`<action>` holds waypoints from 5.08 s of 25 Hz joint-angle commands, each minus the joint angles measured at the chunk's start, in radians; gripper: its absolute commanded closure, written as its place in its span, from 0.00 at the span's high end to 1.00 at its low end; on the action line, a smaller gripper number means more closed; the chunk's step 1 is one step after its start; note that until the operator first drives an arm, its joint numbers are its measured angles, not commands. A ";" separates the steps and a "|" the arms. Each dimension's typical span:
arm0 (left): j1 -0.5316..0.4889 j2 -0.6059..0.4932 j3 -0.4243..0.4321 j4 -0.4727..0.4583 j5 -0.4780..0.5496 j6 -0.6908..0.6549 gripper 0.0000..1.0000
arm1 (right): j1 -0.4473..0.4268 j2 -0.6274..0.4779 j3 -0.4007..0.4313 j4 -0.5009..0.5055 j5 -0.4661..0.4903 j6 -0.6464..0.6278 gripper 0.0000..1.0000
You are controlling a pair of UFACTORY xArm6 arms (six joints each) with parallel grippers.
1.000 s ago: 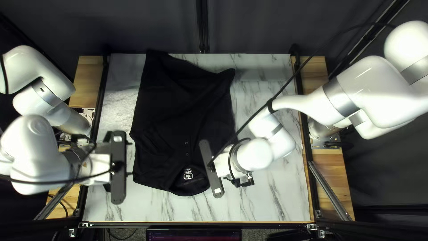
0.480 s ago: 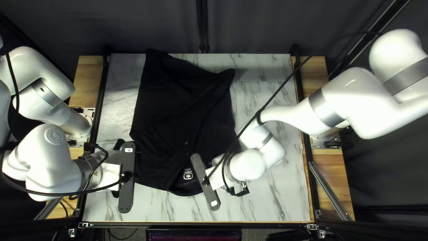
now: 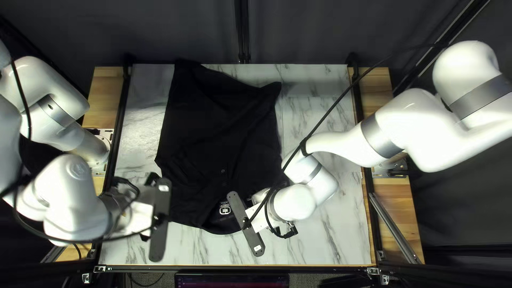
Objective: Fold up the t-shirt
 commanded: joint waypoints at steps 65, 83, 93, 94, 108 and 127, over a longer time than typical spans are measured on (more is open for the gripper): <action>-0.048 -0.101 0.151 0.078 -0.048 -0.117 1.00 | -0.258 -0.399 0.262 -0.035 0.038 -0.197 1.00; -0.019 -0.149 0.233 0.095 -0.091 -0.141 1.00 | -0.432 -0.435 0.324 0.059 -0.003 -0.423 1.00; 0.001 -0.217 0.276 0.078 -0.075 -0.107 1.00 | -0.682 -0.512 0.407 0.311 -0.013 -0.822 1.00; 0.011 -0.235 0.288 0.072 -0.071 -0.093 1.00 | -0.682 -0.512 0.407 0.311 -0.013 -0.822 1.00; 0.201 -0.462 0.407 0.011 -0.025 0.127 1.00 | -0.734 -0.541 0.424 0.413 0.002 -0.988 1.00; 0.322 -0.491 0.410 -0.024 -0.043 0.257 1.00 | -0.799 -0.560 0.397 0.455 0.070 -1.079 1.00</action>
